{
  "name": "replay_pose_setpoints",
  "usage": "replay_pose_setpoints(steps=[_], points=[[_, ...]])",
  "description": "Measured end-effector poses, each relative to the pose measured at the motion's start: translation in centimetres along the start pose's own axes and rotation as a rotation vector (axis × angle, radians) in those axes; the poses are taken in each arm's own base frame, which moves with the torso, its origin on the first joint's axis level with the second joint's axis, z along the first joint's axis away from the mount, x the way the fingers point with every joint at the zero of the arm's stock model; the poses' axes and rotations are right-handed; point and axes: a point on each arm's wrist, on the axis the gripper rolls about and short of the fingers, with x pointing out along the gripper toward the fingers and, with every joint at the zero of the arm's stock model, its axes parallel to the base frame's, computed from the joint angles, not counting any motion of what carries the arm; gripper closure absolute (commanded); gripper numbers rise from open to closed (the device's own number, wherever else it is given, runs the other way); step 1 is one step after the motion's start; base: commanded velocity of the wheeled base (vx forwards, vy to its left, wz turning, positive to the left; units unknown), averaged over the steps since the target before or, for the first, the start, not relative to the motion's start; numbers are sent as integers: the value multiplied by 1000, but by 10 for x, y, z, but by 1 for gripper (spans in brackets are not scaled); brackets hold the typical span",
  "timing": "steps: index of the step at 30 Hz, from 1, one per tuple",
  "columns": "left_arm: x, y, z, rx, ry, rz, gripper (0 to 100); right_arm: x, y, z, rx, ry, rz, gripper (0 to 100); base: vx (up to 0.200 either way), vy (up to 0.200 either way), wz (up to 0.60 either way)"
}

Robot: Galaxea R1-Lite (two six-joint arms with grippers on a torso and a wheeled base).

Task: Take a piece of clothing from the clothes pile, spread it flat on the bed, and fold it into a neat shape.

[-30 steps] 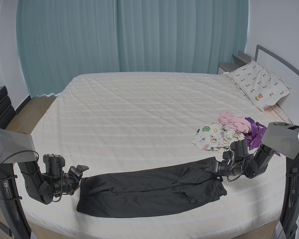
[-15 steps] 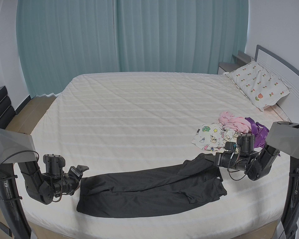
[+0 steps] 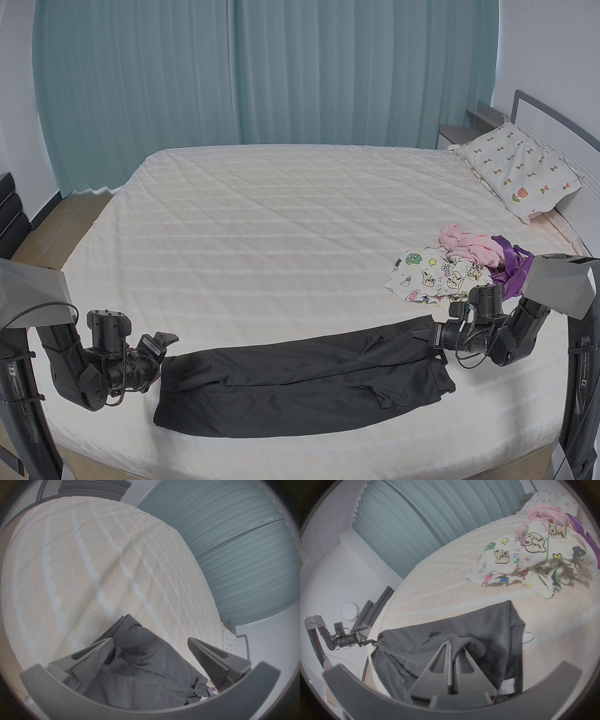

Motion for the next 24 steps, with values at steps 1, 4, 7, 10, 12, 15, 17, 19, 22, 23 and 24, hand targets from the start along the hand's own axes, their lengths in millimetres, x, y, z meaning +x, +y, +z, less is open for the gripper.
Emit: replay_pose_setpoints(steps=[1,4,7,10,12,15,17,19,22,23,24], points=[[0,0,0,1,1,-1,0,3,-3,0,2,0,-11,100,0,0,0],[0,0,-1,2,2,-1,0,9,-8,-5,23,38,-33,100,0,0,0],[0,0,-1,3,2,0,0,12,-12,-12,53,97,-59,0,0,0,0],[0,0,-1,3,2,1,0,14,-15,-13,52,112,-109,0,0,0,0],[0,0,-1,3,2,0,0,15,-15,-9,39,98,-137,0,0,0,0],[0,0,-1,3,2,0,0,13,-13,-2,28,73,-141,0,0,0,0],[0,0,-1,3,3,0,0,11,-10,4,22,56,-139,0,0,0,0],[0,0,-1,3,2,1,0,8,-6,11,13,38,-135,0,0,0,0],[0,0,-1,3,2,1,0,5,2,21,-3,14,-128,0,0,0,0],[0,0,-1,3,2,1,0,5,4,22,-6,13,-130,0,0,0,0],[0,0,-1,3,2,1,0,5,7,22,-8,18,-133,0,0,0,0]])
